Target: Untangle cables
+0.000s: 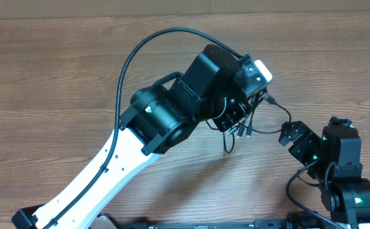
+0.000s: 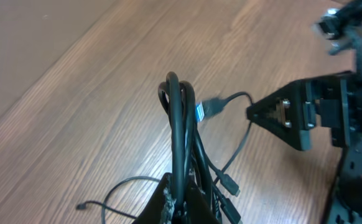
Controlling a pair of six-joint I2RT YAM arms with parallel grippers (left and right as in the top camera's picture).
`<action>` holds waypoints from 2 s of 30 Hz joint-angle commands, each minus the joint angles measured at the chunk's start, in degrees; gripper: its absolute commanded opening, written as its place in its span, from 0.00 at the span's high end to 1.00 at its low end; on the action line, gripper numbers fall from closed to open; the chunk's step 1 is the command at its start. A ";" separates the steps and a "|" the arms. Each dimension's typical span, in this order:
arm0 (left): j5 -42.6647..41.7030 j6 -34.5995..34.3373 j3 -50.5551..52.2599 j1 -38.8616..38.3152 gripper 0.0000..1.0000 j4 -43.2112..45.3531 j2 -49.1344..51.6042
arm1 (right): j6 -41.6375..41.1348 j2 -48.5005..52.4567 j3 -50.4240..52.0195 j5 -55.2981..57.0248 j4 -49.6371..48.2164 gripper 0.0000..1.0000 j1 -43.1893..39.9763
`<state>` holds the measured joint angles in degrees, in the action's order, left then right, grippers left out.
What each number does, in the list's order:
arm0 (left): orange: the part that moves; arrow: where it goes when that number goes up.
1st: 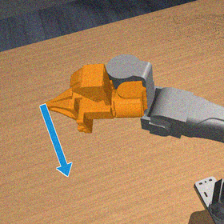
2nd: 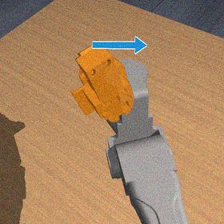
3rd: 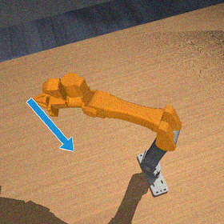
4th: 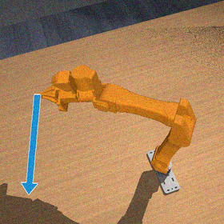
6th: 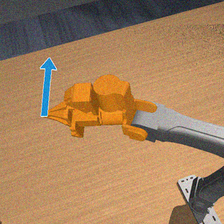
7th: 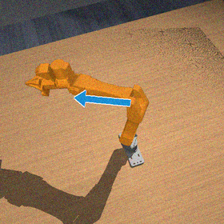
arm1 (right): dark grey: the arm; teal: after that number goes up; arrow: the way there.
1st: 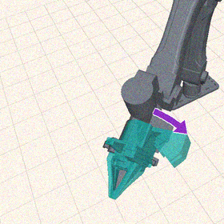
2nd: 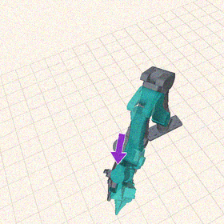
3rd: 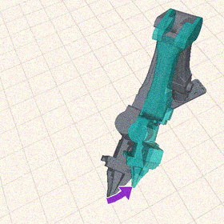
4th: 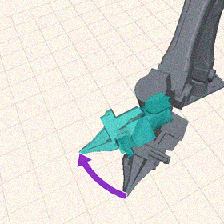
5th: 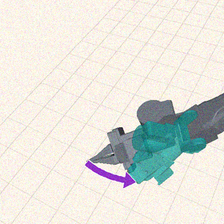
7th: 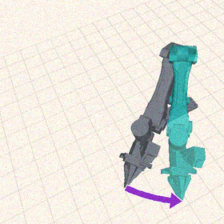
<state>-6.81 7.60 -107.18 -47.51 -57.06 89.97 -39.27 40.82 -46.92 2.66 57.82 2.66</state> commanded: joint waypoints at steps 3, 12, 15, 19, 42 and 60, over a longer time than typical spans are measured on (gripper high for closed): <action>3.85 -2.51 -0.94 0.24 0.96 0.31 -1.16 | -1.62 -0.09 -0.39 1.60 -0.20 0.00 -0.15; 3.78 -2.21 -0.94 0.24 0.96 0.31 -1.16 | -0.70 -0.09 -0.39 0.79 -1.16 0.00 -0.13; 1.18 1.79 -0.94 0.24 0.96 0.09 -1.16 | 4.42 -0.09 -0.39 -1.73 -2.25 0.00 -0.13; -4.15 8.57 -0.94 0.24 0.96 -0.17 -1.16 | 14.25 -0.09 -0.39 -8.39 -4.17 0.00 -0.13; -28.74 28.33 -0.94 9.49 0.96 -1.75 -1.16 | 30.73 -0.11 -0.42 -23.76 -6.14 0.00 -0.13; -39.36 45.53 -0.94 13.42 0.96 -10.03 -1.14 | 42.80 -0.11 -0.42 -48.76 -10.99 0.17 -0.13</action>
<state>-43.55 50.48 -107.20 -34.39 -67.16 89.97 1.54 40.82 -46.92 -40.93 48.07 2.63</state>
